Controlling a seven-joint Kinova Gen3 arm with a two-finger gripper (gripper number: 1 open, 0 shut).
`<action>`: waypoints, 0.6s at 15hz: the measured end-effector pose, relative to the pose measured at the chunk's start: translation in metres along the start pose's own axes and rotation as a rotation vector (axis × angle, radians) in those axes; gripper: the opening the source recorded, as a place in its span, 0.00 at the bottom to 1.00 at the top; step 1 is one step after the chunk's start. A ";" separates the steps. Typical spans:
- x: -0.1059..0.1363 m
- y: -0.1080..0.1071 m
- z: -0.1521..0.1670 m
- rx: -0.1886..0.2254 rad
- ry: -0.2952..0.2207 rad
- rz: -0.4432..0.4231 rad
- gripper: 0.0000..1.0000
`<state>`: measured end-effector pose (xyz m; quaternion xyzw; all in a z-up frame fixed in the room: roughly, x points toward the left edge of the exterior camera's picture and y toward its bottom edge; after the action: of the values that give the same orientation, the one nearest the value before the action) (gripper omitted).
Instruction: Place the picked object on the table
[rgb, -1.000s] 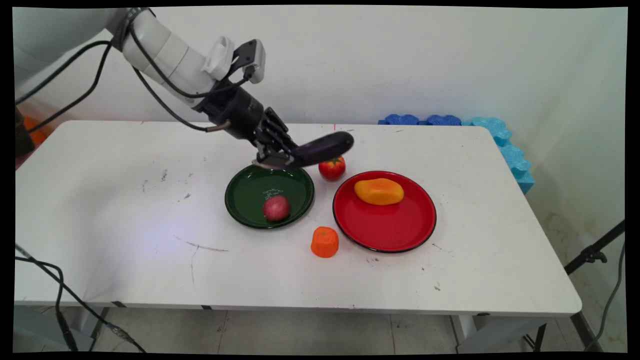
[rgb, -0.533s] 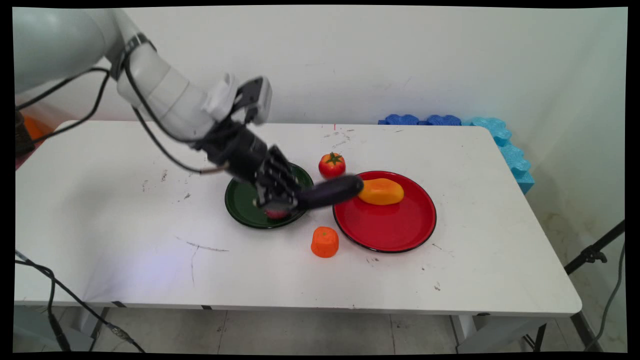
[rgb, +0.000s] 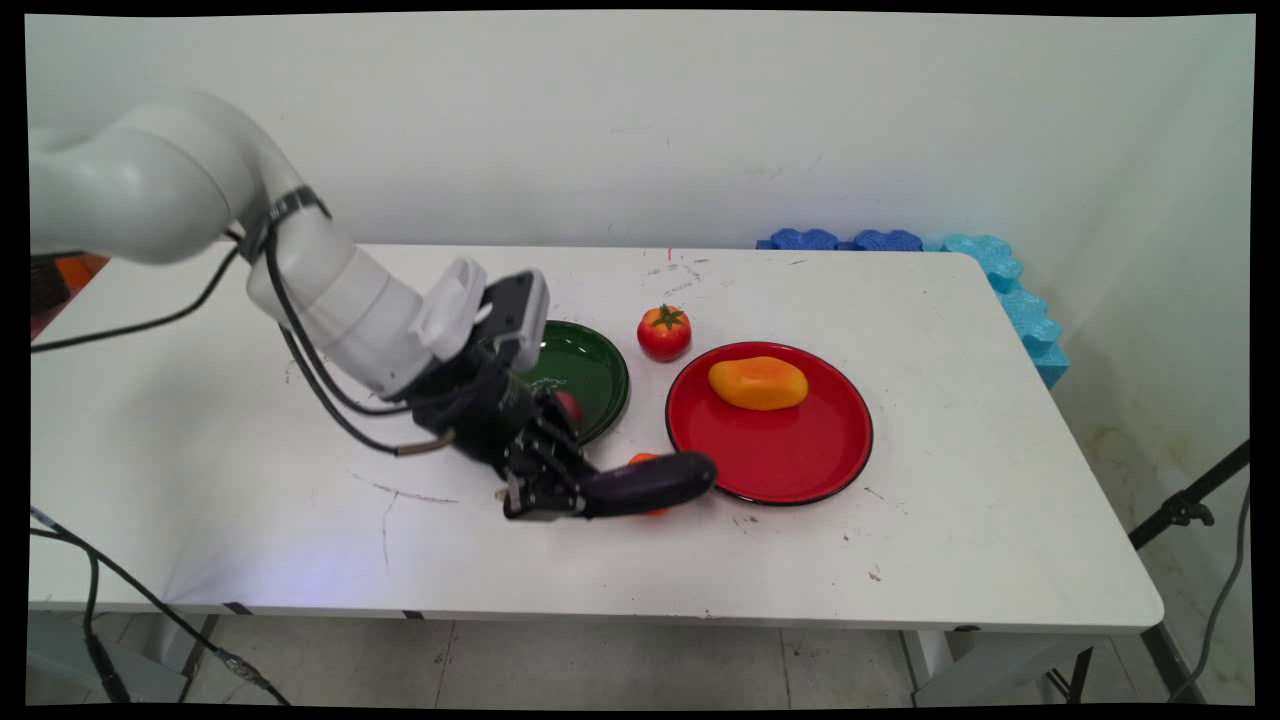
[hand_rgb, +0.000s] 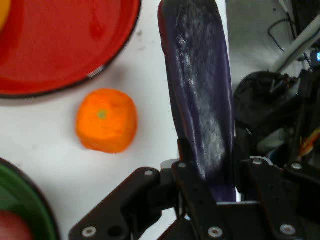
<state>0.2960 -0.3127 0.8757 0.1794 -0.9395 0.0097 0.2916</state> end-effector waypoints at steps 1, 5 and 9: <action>-0.004 0.003 0.006 -0.003 -0.005 -0.001 0.00; -0.014 0.009 0.027 -0.005 -0.015 0.000 0.00; -0.020 0.010 0.044 0.002 -0.023 -0.002 0.00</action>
<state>0.2836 -0.3020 0.8288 0.1807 -0.9427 0.0084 0.2805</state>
